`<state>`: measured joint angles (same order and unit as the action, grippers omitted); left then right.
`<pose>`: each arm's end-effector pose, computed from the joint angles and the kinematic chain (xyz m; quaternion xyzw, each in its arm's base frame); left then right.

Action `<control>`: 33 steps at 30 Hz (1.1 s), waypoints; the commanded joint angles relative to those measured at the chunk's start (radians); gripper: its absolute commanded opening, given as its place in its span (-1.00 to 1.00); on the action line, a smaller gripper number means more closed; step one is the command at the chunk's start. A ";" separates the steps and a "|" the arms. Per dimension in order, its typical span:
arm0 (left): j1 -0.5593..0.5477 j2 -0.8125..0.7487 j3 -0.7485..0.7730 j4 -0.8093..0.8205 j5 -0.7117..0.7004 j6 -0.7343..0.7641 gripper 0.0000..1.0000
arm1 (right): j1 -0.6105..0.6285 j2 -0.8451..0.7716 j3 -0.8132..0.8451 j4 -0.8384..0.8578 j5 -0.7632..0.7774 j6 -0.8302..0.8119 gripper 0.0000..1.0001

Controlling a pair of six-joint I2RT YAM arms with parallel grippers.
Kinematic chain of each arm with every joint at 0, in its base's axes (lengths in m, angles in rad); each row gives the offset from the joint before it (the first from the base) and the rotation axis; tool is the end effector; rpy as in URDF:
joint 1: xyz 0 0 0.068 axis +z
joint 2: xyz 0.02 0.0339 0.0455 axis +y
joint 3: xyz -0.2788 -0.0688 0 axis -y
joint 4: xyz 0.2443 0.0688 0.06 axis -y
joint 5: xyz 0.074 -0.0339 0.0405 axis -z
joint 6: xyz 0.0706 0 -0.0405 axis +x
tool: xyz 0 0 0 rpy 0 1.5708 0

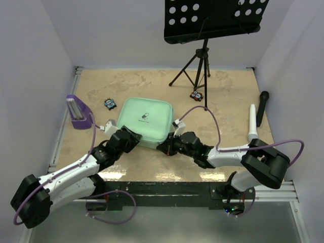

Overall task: Organize the medicine kit
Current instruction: Zip the medicine box at the center of the board.

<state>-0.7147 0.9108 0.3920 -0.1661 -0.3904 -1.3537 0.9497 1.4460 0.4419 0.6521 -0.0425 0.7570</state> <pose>0.1678 -0.1100 0.1766 -0.3573 0.8154 -0.2718 0.3656 0.1737 0.2479 0.1664 -0.0910 0.8148 0.4426 0.3631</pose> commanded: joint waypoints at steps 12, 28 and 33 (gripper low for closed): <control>0.034 0.023 0.022 -0.052 -0.108 -0.010 0.01 | -0.012 -0.075 -0.072 -0.106 0.098 0.013 -1.00; 0.164 0.052 0.021 0.003 -0.035 0.103 0.06 | -0.028 -0.134 -0.101 -0.144 0.132 0.073 -1.00; 0.182 0.137 0.071 0.034 0.001 0.169 0.08 | -0.028 -0.154 -0.069 -0.207 0.115 0.039 -1.00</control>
<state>-0.5758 0.9730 0.4126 -0.1177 -0.3077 -1.2842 0.9348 1.3273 0.3740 0.5846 0.0357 0.8215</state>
